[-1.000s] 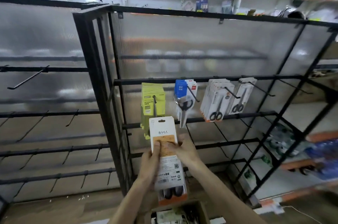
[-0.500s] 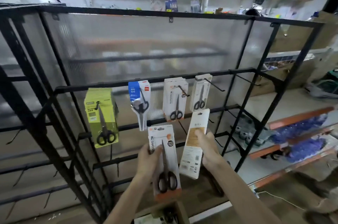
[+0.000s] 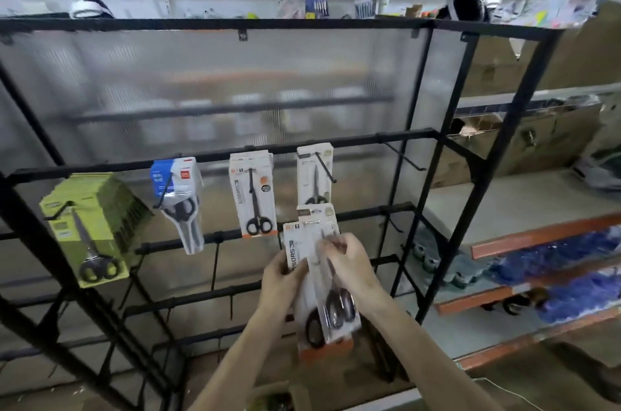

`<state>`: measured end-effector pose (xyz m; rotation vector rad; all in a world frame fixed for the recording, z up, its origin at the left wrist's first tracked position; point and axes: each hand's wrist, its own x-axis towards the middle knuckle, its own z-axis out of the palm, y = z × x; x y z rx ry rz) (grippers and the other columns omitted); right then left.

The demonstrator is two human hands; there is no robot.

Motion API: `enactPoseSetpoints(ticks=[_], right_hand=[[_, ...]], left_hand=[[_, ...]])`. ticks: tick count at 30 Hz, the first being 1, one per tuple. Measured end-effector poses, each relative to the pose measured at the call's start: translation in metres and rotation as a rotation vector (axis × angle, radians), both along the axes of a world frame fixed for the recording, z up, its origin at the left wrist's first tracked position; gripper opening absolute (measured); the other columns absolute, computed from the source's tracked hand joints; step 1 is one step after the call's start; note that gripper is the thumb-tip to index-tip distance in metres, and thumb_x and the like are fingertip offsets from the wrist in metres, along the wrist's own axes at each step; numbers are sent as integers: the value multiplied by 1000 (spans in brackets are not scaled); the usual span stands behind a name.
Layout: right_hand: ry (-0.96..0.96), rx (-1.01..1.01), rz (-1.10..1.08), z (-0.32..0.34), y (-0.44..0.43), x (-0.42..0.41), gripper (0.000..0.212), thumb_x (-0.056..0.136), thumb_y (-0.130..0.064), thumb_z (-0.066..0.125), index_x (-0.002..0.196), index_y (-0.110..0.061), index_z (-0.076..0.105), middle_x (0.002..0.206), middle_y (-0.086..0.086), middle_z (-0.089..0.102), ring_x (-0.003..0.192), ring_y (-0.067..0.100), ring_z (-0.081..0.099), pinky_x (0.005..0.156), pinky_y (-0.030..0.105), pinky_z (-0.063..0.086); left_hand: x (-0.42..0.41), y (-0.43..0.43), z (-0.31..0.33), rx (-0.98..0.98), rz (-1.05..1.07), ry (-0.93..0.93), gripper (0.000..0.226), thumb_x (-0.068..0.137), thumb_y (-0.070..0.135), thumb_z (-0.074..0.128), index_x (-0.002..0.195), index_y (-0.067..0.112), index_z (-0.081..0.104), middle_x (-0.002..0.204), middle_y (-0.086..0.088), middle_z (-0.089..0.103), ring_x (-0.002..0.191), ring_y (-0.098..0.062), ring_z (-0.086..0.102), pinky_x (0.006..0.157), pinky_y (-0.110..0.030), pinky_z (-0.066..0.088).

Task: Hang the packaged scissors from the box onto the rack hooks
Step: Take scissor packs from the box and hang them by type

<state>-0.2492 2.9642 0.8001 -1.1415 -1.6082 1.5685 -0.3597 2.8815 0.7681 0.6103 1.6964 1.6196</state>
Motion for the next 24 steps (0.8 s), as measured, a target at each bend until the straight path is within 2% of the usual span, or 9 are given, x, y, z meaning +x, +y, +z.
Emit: enactPoseSetpoints(ticks=[1,3,5,7,9,11,13,19,24], right_hand=[[0,48,-22,1,8,5,20,95,-25,66,109,-14,56,103,2,65,94,15,64,83,27,51],[13,97,-52,5,22,11,30,93,-13,68,114,-12,46,104,2,60,90,11,62,76,23,51],[44,91,-90,4,34,16,40,92,-8,67,118,-16,38,108,5,57,90,10,59,76,25,50],[81,82,-79,7,43,19,44,91,-7,67,122,-22,39,109,3,59,96,10,60,79,27,50],[66,95,-42,9,52,21,37,92,-8,67,122,-21,49,109,-2,63,98,6,61,78,22,48],[47,140,-20,11,59,21,27,93,-11,66,118,-18,57,108,-7,66,100,4,62,77,19,46],[61,156,-36,16,65,19,22,95,-13,64,116,-19,58,106,-11,64,97,1,61,75,19,46],[37,176,-69,10,86,3,17,96,-10,60,112,-16,59,105,-4,65,98,12,63,81,32,52],[34,152,-88,-5,92,-5,16,96,-12,60,110,-18,59,104,-3,67,98,15,65,92,39,53]], left_hand=[[3,4,3,8,15,-31,14,94,14,71,108,15,72,94,-2,79,87,-19,76,69,-28,60],[1,10,2,5,50,-51,13,94,18,71,107,18,73,92,1,80,85,-18,77,71,-31,60],[-6,11,1,9,86,-46,16,94,21,72,110,18,74,96,1,80,90,-20,76,81,-41,61],[-14,11,0,21,120,-49,21,92,24,74,113,20,74,102,-1,79,98,-24,75,92,-49,58],[-21,11,-4,18,147,-37,27,88,30,76,114,22,73,105,0,78,102,-25,74,96,-52,56],[-23,10,-4,28,155,-28,21,91,28,74,112,24,74,106,1,78,103,-24,73,96,-51,55],[-24,11,-4,33,169,-28,14,94,22,70,107,26,75,106,1,78,104,-25,73,96,-52,55],[-35,6,-3,22,225,-21,13,94,14,70,105,20,74,103,-3,79,100,-28,74,94,-55,57],[-48,9,-9,16,228,-32,16,95,12,69,104,23,73,107,-1,78,103,-26,73,97,-54,56]])
